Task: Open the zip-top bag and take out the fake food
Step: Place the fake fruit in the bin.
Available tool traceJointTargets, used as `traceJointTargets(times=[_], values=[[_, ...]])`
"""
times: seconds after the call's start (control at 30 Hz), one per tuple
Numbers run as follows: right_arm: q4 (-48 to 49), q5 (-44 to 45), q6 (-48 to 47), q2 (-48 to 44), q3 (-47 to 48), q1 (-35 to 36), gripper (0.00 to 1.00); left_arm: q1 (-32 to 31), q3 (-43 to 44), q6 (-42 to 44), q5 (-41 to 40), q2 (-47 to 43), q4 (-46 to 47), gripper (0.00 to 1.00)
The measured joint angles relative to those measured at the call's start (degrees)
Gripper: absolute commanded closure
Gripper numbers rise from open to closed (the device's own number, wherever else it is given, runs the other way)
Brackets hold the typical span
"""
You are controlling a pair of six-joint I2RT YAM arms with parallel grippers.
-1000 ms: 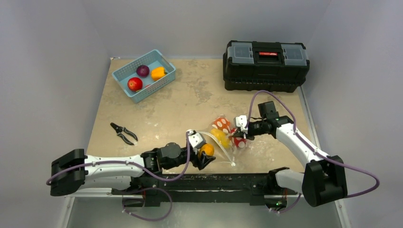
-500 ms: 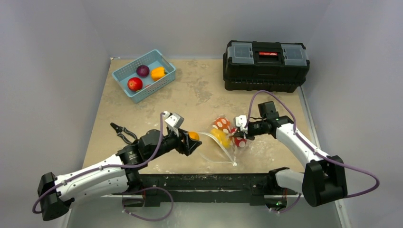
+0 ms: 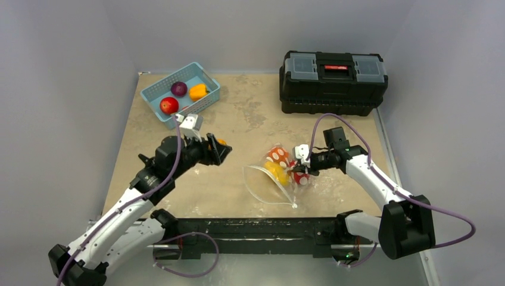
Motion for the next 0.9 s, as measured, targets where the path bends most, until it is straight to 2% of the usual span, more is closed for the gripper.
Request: traceJointTargets(times=[0.17,0.43,0.9], values=[[0.00,0.02,0.00,0.00,0.00,0.00,1.00,10.47,5.55,-0.46,3.56,6.91,-0.85,1.00],[0.00,0.04,0.00,0.00,0.00,0.00,1.00,20.70,15.56,-0.52,3.98,21.35,-2.60,1.00],[0.00,0.92,0.02,0.00,0.00,0.00,1.00,30.84,31.12,0.52,1.81,39.69,-3.63,1.00]])
